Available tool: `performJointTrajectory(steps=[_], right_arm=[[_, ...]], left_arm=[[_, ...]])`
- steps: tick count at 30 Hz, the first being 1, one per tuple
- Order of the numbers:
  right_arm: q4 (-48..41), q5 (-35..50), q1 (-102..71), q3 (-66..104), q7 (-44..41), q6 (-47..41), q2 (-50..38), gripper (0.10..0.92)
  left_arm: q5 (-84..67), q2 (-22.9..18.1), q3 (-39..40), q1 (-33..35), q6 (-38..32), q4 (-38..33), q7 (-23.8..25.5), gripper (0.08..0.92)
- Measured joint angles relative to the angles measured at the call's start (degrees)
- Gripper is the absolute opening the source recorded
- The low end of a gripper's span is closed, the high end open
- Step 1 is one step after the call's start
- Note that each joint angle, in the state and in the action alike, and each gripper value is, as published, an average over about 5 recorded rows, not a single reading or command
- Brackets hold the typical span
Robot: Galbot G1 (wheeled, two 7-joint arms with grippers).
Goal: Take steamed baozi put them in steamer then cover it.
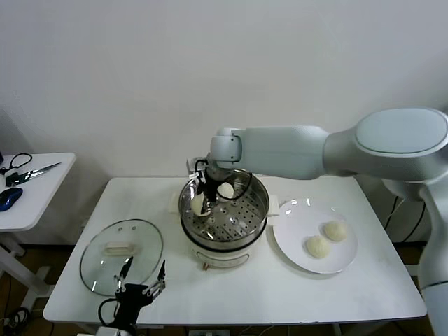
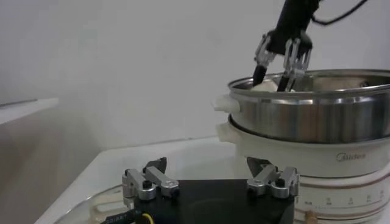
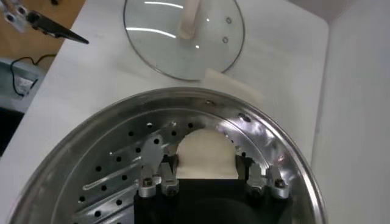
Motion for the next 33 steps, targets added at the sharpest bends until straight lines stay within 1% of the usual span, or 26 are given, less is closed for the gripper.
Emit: performJointTrajectory(steps=[2, 4, 9, 12, 16, 20, 26, 33], right_arm=[[-0.42, -0.25, -0.54, 0.18, 0.19, -0.02, 0.22, 0.633], [-0.62, -0.48, -0.93, 0.34, 0.36, -0.03, 0.31, 0.65], [-0.44, -1.29, -1.12, 0.73, 0.4, 0.34, -0.08, 0.771], [0.31, -1.63, -0.14, 0.81, -0.21, 1.07, -1.12, 0.814], [2.08, -1.5, 2.93, 0.29, -2.12, 2.55, -3.7, 0.822], [5.05, -1.18, 7.46, -1.19, -5.19, 4.19, -8.41, 0.823], [11.23, -2.26, 15.42, -6.21, -9.85, 6.45, -18.48, 0.823], [17.07, -7.25, 19.92, -13.1, -11.99, 7.41, -30.95, 0.823]], left_arm=[[0.0, -0.02, 0.0, 0.02, 0.04, -0.08, 0.0, 0.823], [0.0, -0.03, 0.0, 0.03, 0.07, -0.12, 0.0, 0.823], [0.12, -0.1, 0.07, 0.08, 0.09, -0.15, 0.01, 0.823], [0.29, -0.14, 0.17, 0.17, 0.1, -0.26, 0.01, 0.823], [0.61, -0.16, 0.42, 0.24, 0.1, -0.4, 0.01, 0.823], [0.89, -0.24, 0.78, 0.18, 0.11, -0.69, -0.02, 0.823], [0.98, -0.28, 1.09, -0.12, 0.47, -1.21, 0.0, 0.823], [1.0, -0.25, 1.12, -0.97, 0.85, -1.07, 0.07, 0.823]])
